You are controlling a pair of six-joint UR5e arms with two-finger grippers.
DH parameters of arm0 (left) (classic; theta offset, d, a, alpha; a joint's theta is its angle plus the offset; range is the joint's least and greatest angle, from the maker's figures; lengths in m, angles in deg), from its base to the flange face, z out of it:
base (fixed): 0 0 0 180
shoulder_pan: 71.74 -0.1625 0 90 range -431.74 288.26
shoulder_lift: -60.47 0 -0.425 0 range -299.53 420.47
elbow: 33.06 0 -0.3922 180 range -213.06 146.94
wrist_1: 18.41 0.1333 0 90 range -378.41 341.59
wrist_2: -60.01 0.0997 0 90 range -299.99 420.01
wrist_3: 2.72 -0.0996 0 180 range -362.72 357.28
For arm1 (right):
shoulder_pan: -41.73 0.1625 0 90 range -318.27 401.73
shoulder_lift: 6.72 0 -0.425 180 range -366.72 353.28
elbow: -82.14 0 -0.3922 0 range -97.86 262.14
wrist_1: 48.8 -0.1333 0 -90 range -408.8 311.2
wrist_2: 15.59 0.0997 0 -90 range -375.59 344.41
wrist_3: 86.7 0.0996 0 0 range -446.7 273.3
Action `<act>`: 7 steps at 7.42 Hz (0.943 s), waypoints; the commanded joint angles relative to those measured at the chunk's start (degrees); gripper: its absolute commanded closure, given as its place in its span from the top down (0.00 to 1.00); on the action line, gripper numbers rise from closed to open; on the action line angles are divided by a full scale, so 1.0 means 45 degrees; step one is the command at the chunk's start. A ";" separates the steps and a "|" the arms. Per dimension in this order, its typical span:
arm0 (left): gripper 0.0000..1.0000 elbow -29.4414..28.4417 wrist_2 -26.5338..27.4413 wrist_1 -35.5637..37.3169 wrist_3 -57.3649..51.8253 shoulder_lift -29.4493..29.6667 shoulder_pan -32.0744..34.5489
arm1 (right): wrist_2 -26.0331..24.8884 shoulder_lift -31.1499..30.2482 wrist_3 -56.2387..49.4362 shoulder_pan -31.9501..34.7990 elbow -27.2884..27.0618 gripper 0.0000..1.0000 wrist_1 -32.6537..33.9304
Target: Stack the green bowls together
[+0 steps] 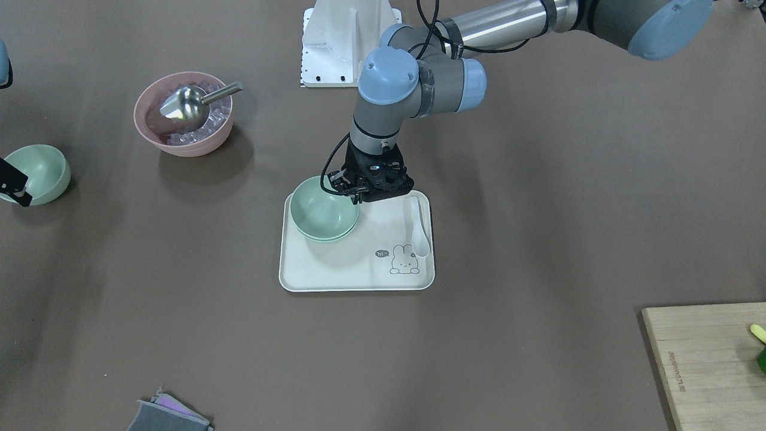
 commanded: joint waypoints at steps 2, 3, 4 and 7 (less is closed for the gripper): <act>0.00 0.0001 0.0000 0.0000 0.0000 0.0000 0.0017 | -0.0004 0.0000 0.0000 0.0000 0.0022 1.00 0.0000; 0.28 0.0001 0.0000 0.0000 -0.0020 -0.0019 -0.0002 | -0.0004 0.0000 0.0000 0.0000 0.0022 1.00 0.0000; 0.75 0.0001 0.0020 0.0000 -0.0020 -0.0020 -0.0002 | -0.0004 0.0020 0.0000 0.0000 0.0022 1.00 0.0000; 0.98 0.0196 0.0176 -0.0349 -0.0039 -0.0020 0.0037 | -0.0004 0.0078 0.0000 0.0000 0.0041 1.00 0.0039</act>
